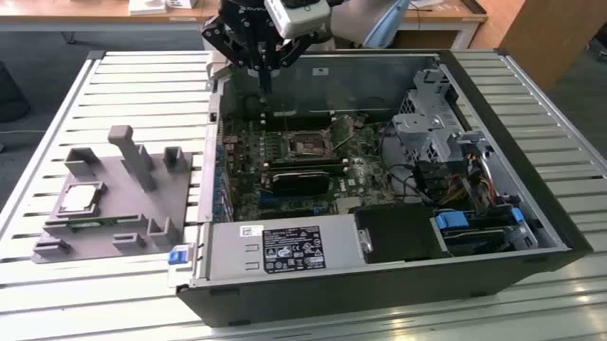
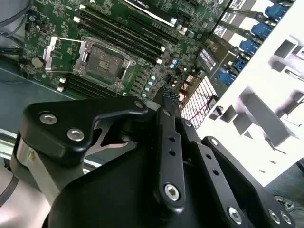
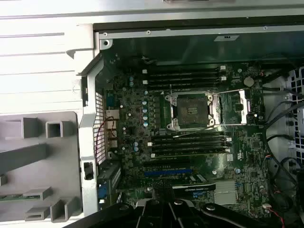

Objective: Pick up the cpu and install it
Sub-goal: 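Reach for the cpu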

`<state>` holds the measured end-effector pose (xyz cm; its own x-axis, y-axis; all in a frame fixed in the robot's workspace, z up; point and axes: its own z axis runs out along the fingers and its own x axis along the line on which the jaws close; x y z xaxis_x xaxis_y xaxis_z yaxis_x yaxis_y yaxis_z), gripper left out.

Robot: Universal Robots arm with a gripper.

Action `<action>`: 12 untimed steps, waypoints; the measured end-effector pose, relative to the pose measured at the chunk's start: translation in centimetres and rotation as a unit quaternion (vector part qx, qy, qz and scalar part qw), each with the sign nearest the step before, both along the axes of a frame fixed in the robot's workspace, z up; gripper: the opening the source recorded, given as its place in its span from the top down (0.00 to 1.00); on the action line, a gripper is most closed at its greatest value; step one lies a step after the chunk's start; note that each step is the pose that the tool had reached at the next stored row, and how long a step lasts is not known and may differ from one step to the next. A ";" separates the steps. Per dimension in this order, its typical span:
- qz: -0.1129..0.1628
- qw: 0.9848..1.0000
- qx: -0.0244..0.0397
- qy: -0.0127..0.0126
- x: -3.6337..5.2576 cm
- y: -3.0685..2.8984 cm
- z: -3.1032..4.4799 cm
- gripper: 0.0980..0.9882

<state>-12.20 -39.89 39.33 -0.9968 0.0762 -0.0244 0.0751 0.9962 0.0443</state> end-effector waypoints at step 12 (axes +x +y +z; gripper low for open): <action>0.000 1.000 0.000 0.000 -0.18 0.00 -0.01 0.99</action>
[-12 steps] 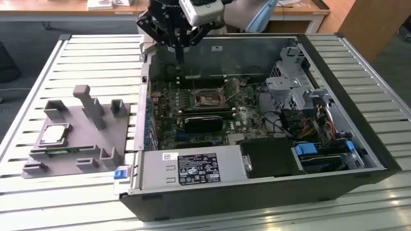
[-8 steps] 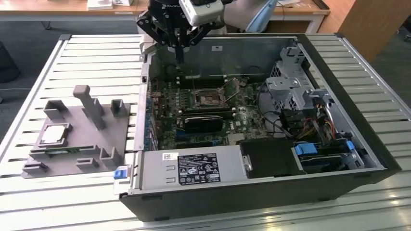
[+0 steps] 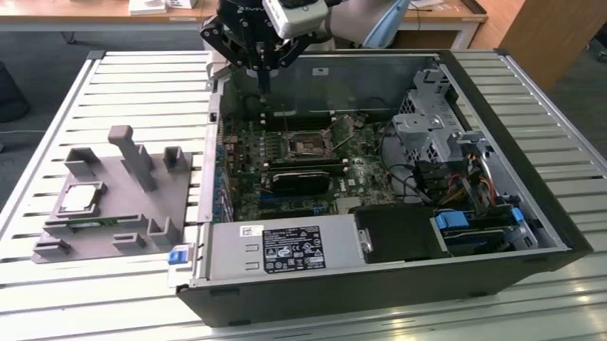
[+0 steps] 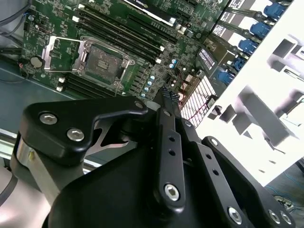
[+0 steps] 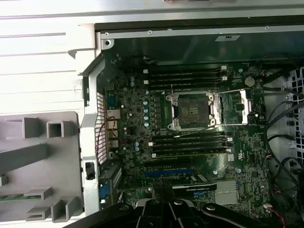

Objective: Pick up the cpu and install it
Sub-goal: 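Reach for the cpu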

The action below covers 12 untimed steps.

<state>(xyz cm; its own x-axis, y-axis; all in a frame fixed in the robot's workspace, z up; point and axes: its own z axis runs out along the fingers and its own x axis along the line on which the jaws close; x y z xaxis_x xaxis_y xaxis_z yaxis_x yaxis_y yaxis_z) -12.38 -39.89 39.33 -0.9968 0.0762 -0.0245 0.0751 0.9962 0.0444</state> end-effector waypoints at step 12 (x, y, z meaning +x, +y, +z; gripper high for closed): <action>0.000 1.000 0.000 0.000 -0.46 0.00 -0.02 0.99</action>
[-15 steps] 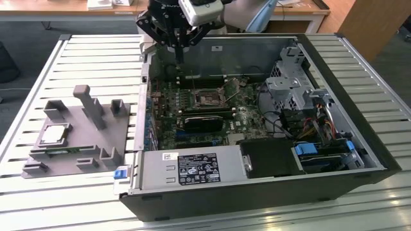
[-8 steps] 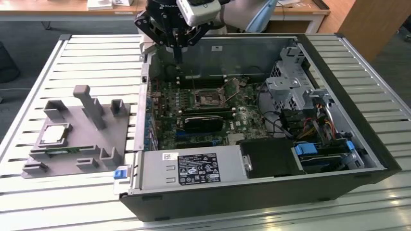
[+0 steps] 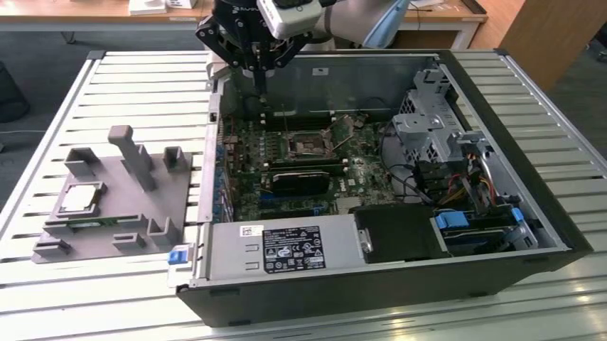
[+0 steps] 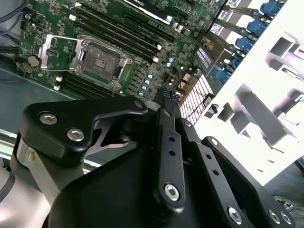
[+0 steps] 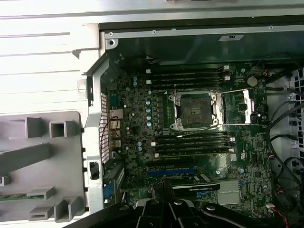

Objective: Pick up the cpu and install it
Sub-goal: 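Reach for the cpu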

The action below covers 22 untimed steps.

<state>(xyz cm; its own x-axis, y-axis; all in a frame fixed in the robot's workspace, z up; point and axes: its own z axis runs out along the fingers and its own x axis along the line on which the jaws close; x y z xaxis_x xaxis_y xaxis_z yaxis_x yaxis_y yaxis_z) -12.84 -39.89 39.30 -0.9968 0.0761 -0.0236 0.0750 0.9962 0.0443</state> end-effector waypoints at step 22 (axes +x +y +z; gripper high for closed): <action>0.000 1.000 0.000 0.001 -0.96 0.00 -0.08 0.99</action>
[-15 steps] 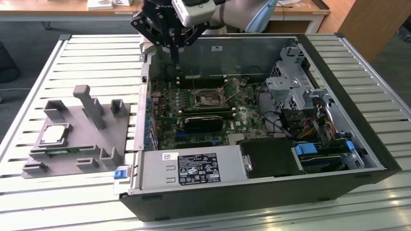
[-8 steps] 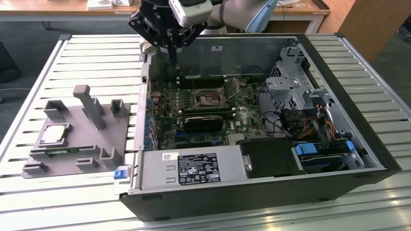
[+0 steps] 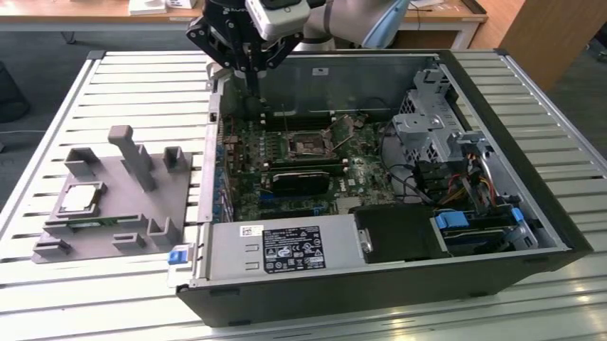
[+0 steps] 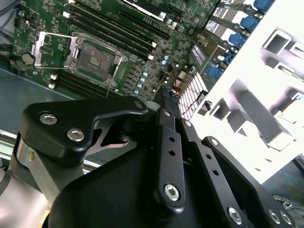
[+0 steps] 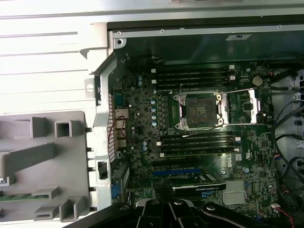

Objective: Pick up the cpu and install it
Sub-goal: 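Reach for the cpu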

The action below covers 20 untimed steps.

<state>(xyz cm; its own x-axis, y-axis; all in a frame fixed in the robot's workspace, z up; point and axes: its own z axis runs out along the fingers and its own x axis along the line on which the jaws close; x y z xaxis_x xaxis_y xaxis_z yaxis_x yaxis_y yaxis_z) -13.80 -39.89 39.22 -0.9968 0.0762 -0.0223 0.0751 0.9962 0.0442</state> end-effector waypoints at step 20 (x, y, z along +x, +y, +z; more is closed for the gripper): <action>0.000 1.000 0.000 0.000 -0.96 0.00 -0.09 0.99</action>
<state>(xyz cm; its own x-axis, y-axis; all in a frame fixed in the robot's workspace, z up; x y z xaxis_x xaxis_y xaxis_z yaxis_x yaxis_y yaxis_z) -14.76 -39.89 39.13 -0.9969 0.0762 -0.0217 0.0752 0.9962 0.0442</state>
